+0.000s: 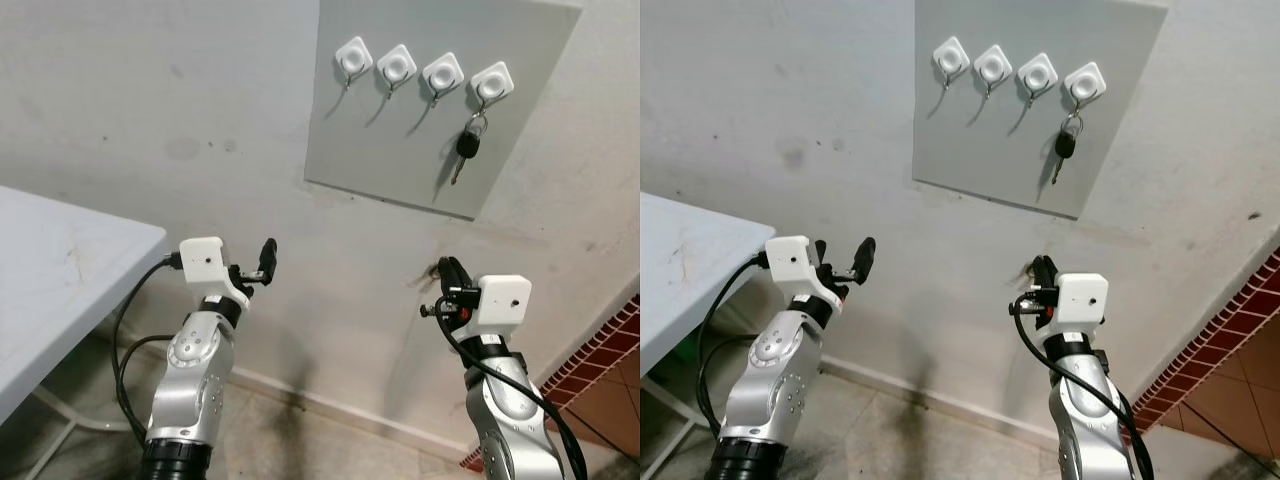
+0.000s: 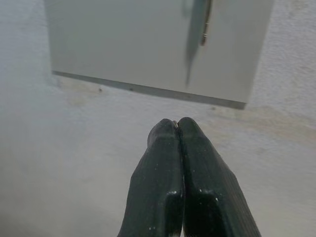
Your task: Hang keys on a hook
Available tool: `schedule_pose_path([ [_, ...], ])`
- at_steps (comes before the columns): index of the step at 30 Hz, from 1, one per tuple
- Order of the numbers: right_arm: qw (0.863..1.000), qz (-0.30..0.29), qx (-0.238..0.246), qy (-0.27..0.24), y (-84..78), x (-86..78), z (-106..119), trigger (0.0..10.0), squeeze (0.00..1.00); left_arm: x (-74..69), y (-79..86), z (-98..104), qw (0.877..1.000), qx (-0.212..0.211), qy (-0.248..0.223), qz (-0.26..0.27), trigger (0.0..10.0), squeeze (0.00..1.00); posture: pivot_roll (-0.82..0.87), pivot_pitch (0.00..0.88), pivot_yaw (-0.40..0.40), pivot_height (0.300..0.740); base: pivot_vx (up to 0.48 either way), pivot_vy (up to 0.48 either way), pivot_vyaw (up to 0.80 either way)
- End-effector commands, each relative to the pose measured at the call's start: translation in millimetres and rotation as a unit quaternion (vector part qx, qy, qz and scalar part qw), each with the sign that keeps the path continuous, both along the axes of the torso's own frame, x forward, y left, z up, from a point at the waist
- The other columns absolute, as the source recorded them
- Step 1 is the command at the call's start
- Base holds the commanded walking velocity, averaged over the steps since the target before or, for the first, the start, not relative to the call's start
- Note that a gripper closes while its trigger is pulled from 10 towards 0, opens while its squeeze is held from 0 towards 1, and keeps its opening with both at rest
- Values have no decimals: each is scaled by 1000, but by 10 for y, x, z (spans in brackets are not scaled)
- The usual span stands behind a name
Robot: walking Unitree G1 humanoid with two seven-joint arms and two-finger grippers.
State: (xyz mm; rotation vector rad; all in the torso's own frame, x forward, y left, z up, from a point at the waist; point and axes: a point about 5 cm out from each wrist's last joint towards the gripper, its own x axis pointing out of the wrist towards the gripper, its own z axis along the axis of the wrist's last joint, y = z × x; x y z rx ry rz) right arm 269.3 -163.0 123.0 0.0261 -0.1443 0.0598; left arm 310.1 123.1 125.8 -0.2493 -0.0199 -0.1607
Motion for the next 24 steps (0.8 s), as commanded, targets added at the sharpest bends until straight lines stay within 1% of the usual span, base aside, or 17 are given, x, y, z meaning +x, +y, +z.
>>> schedule_pose_path([
  [1,1000,-6,-2,-11,-40,13,63,10000,0,-5,-65,69,1000,3,-12,-20,10000,0,10,23,-57,714,0,0,0],
  [3,1000,-5,-2,-11,-36,23,69,10000,0,-3,-92,90,999,8,-15,-30,10000,0,11,29,-57,714,0,0,0],
  [4,1000,-2,-2,-13,-27,45,84,10000,0,3,-135,121,999,12,-21,-45,10000,0,12,33,-59,714,0,0,0],
  [7,1000,4,-2,-16,-13,66,103,10000,0,14,-166,144,998,17,-24,-55,10000,0,12,37,-57,714,0,0,0],
  [9,999,25,-8,-25,47,141,153,10000,0,71,-264,206,995,28,-35,-88,10000,0,11,45,-56,714,0,0,0],
  [12,999,36,-15,-34,79,196,202,10000,0,102,-315,267,993,32,-46,-107,10000,0,9,48,-55,714,0,0,0],
  [13,998,44,-18,-44,96,261,258,10000,0,134,-376,333,989,36,-58,-129,10000,0,10,54,-56,714,0,0,0],
  [14,998,44,-18,-44,96,261,258,10000,0,134,-376,333,989,36,-58,-129,10000,0,10,54,-56,714,0,0,0],
  [15,997,48,-22,-49,106,310,295,10000,0,153,-424,377,986,42,-66,-146,10000,0,9,55,-55,714,0,0,0],
  [19,996,56,-17,-70,120,439,420,10000,0,169,-501,495,980,47,-87,-175,10000,0,1,59,-50,714,0,0,0],
  [20,996,56,-17,-70,120,439,420,10000,0,169,-501,495,980,47,-87,-175,10000,0,1,59,-50,714,0,0,0],
  [22,994,64,-15,-82,154,513,495,10000,0,170,-529,546,975,50,-96,-192,10000,0,4,63,-51,714,0,0,0],
  [24,994,68,-14,-88,170,548,530,10000,0,168,-538,573,973,51,-101,-200,10000,0,4,63,-50,714,0,0,0],
])
